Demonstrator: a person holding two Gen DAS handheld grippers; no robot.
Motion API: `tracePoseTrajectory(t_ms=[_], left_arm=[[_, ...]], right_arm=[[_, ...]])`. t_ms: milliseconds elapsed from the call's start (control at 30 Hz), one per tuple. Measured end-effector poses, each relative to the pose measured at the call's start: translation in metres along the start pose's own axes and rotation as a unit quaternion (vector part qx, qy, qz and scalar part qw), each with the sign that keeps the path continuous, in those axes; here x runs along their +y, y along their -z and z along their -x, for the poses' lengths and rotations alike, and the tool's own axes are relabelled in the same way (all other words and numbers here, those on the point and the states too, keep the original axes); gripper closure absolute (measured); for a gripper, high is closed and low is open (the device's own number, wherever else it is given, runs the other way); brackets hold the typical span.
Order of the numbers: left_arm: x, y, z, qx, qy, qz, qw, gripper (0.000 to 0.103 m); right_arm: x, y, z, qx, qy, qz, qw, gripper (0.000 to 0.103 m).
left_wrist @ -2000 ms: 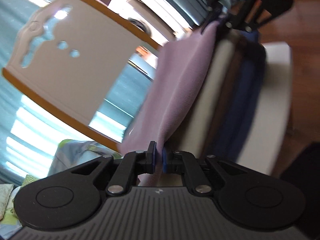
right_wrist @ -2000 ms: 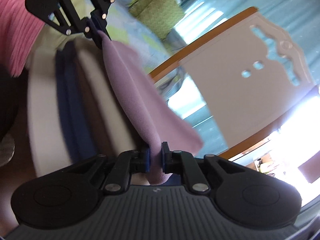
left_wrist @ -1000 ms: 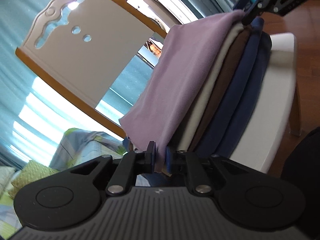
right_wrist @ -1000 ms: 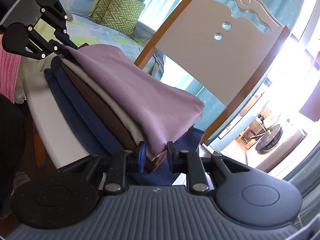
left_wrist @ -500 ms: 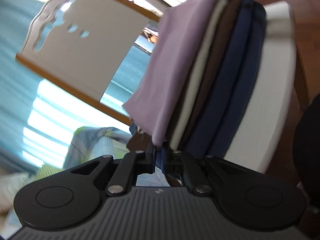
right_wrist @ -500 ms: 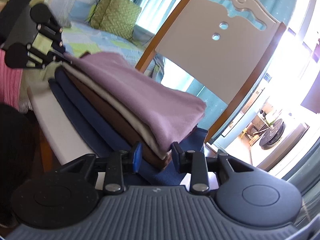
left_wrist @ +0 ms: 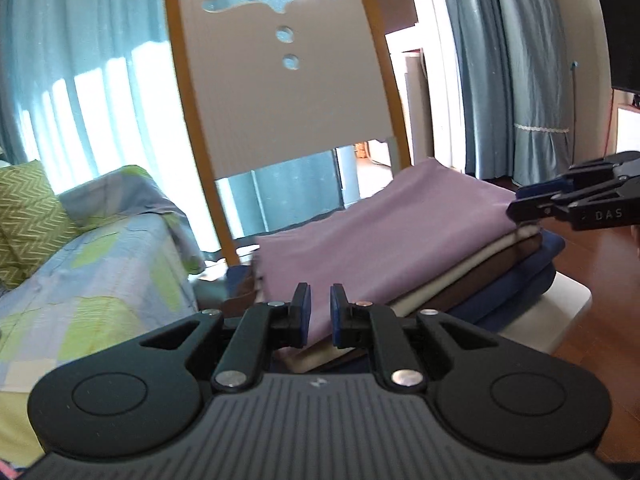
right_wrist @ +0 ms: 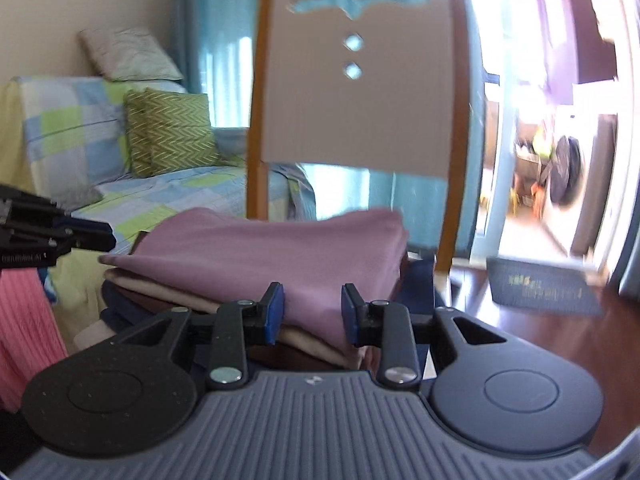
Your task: Fold clothes
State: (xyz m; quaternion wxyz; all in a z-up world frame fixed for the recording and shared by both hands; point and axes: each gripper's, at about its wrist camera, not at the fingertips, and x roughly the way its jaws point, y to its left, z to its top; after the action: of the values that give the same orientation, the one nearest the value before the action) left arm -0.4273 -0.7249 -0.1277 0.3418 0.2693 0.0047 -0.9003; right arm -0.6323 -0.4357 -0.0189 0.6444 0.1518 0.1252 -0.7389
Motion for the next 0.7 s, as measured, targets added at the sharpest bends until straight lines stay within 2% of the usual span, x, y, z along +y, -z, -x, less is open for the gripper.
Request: tracePoseTrajectory(t_ms=[100, 233, 300, 333, 367, 400, 467, 500, 567, 633, 700], left_arm=[[-0.005, 0.008, -0.01, 0.01, -0.013, -0.022, 0.9996, 0.089], [-0.001, 0.005, 0.004, 0.015, -0.022, 0.005, 0.9996, 0.086], [0.001, 0.004, 0.017, 0.013, -0.025, 0.022, 0.9994, 0.073], [0.002, 0.005, 0.026, 0.01, -0.027, 0.032, 0.9991, 0.059], [0.003, 0.005, 0.034, 0.007, -0.027, 0.042, 0.9987, 0.052], [0.003, 0.007, 0.043, 0.007, -0.026, 0.053, 0.9982, 0.049], [0.003, 0.01, 0.056, 0.012, -0.024, 0.077, 0.9966, 0.041], [0.002, 0.013, 0.064, 0.018, -0.019, 0.098, 0.9949, 0.039], [0.0, 0.018, 0.075, 0.025, -0.015, 0.127, 0.9915, 0.028], [0.0, 0.023, 0.081, 0.033, -0.01, 0.151, 0.9879, 0.022], [0.0, 0.026, 0.086, 0.041, -0.001, 0.181, 0.9826, 0.017]], right_arm=[[-0.002, 0.001, -0.005, 0.01, -0.002, 0.006, 1.0, 0.075], [-0.003, -0.003, -0.003, 0.027, -0.004, 0.003, 1.0, 0.074], [0.0, -0.004, 0.004, 0.029, -0.001, -0.004, 1.0, 0.07], [0.002, -0.004, 0.012, 0.025, -0.001, -0.011, 1.0, 0.067], [0.004, -0.004, 0.019, 0.02, -0.001, -0.018, 1.0, 0.059], [0.006, -0.003, 0.028, 0.017, -0.002, -0.026, 1.0, 0.053], [0.01, 0.003, 0.047, 0.017, -0.002, -0.041, 0.999, 0.051], [0.012, 0.007, 0.054, 0.019, -0.003, -0.047, 0.999, 0.044], [0.015, 0.015, 0.066, 0.028, 0.001, -0.057, 0.998, 0.031], [0.019, 0.023, 0.077, 0.035, 0.004, -0.067, 0.997, 0.026], [0.022, 0.03, 0.089, 0.039, 0.01, -0.074, 0.996, 0.013]])
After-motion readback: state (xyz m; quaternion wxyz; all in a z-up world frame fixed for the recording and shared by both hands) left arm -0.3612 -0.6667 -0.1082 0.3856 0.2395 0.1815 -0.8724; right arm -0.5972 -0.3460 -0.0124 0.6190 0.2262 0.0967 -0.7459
